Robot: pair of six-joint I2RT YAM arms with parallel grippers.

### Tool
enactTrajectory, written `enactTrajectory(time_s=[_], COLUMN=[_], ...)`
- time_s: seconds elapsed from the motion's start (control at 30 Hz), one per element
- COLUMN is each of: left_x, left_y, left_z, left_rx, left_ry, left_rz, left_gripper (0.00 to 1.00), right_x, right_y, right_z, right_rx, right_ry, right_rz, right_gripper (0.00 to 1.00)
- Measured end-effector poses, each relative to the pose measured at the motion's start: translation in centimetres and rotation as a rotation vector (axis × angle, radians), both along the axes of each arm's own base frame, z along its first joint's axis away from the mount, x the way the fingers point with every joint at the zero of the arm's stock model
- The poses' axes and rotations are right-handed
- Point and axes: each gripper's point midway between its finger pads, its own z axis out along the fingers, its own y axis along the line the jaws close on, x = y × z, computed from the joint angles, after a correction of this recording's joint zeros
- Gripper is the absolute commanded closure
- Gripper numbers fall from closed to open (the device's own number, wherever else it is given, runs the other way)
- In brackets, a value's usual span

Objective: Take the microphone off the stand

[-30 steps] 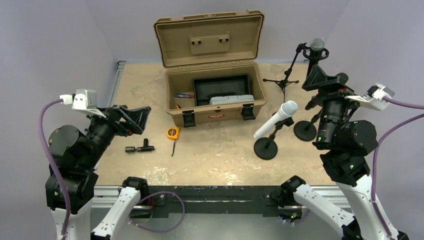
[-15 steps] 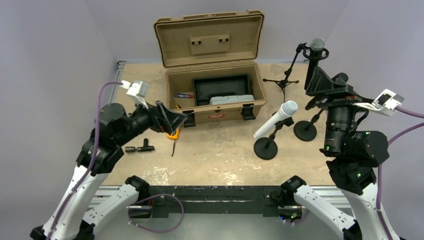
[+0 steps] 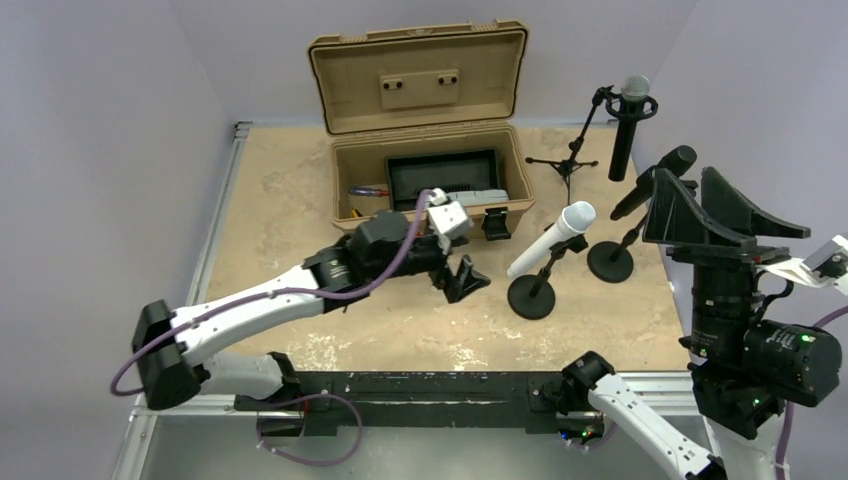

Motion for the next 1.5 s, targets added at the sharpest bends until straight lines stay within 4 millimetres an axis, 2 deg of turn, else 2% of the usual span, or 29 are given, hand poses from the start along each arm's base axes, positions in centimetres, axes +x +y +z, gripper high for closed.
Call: enactTrajectory(time_s=[0.07,0.17,0.33,0.4,0.53,0.77,0.87,1.23,1.33,1.5], left_x=[0.5,2.3,4.2,4.5,5.4,5.8,5.6,5.9,5.6,4.0], left_y=[-2.0,-5.5,-9.6,-10.7,-12.5,-14.1,-14.3,-13.9,-12.7,-8.7], left_z=[-1.4,-3.1,-5.4,-6.1,-7.0,-7.4,-7.4,-7.1,-7.1,-7.2], left_rx=[0.034,0.072,0.099,0.099,0.092,0.082,0.08,0.094,0.116,0.164], left_ry=[-0.036,-0.073,-0.116,-0.121,-0.138,-0.161,-0.165,-0.182,-0.182,-0.184], left_rz=[-0.027,-0.034,-0.016,-0.01,0.023,0.062,0.068,0.096,0.099,0.099], left_gripper=[0.12,0.11,0.1,0.11,0.19,0.29,0.35,0.83,0.93,1.0], right_x=[-0.4,-0.3,0.1,0.0,-0.5,-0.3,0.0,0.3,0.6,1.6], right_y=[-0.2,0.0,0.2,0.2,0.1,0.5,0.8,1.4,1.9,3.4], right_z=[0.5,0.2,-0.6,-0.7,-0.5,-0.9,-1.5,-2.3,-2.7,-4.4], right_rx=[-0.002,-0.013,-0.023,-0.025,-0.028,-0.052,-0.061,-0.081,-0.094,-0.126], right_ry=[-0.016,-0.004,0.01,0.01,-0.003,-0.002,0.007,0.013,0.02,0.047], right_rz=[0.002,0.004,0.005,0.005,0.009,0.017,0.02,0.04,0.053,0.094], right_gripper=[0.01,0.01,0.01,0.01,0.01,0.01,0.01,0.01,0.01,0.01])
